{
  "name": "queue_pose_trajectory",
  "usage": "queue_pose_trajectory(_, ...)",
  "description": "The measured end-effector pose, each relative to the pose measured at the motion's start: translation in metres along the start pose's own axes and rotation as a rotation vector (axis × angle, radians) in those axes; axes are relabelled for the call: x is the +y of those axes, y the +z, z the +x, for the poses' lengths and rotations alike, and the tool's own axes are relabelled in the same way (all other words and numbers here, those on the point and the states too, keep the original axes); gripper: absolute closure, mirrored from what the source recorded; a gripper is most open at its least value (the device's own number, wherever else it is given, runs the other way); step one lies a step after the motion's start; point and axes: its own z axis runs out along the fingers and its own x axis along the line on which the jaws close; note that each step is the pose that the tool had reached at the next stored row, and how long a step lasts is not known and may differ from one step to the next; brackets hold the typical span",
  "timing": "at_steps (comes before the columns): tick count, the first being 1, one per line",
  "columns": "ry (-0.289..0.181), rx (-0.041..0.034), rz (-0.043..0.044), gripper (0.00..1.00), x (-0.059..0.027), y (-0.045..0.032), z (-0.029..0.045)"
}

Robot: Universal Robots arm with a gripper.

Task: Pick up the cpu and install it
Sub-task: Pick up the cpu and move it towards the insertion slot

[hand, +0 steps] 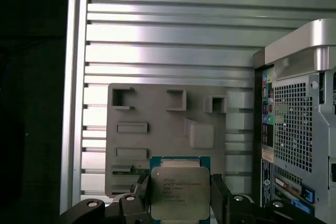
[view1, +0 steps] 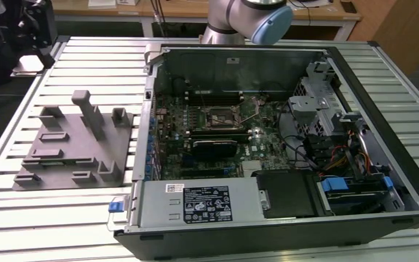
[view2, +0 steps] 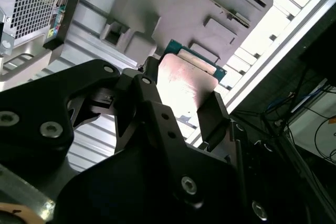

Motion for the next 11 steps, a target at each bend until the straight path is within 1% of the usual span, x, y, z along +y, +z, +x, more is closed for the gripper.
queue_pose_trajectory(8,0.0,0.0,0.0,0.46,-0.0002,0.0005,-0.0225)
queue_pose_trajectory(11,0.0,0.0001,0.0,0.46,-0.0003,0.0007,-0.0322)
